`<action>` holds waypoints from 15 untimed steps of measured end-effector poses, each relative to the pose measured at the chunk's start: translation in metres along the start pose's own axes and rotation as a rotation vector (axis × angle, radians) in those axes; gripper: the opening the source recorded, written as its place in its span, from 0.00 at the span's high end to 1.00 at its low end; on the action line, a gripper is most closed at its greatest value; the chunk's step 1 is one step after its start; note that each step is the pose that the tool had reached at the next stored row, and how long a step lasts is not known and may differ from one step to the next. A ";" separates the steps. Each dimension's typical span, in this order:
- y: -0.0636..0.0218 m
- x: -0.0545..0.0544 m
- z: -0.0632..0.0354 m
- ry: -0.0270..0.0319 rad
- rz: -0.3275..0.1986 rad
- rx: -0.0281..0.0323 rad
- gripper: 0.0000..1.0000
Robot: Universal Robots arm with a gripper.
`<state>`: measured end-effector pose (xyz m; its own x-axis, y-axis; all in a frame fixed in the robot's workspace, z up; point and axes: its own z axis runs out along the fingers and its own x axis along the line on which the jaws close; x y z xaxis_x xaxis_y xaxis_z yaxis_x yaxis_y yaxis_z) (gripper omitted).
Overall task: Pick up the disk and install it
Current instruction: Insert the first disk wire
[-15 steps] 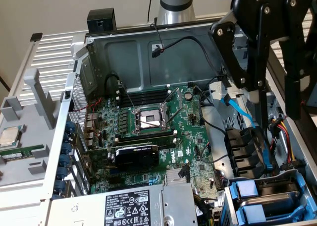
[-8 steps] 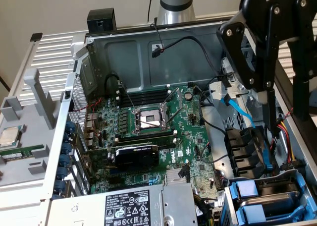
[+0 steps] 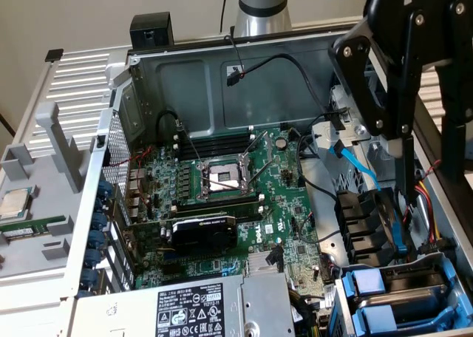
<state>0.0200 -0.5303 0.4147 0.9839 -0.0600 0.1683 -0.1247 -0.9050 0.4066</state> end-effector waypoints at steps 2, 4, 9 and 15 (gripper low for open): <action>0.0000 0.000 0.0001 -0.0069 0.017 0.0186 0.57; -0.0001 0.000 0.0000 -0.0149 0.036 0.0249 0.57; 0.0000 0.000 0.0000 -0.0416 0.097 0.0163 0.57; -0.0002 0.000 0.0003 -0.0772 0.179 0.0045 0.57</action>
<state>0.0202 -0.5304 0.4143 0.9529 -0.2523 0.1681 -0.2984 -0.8788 0.3723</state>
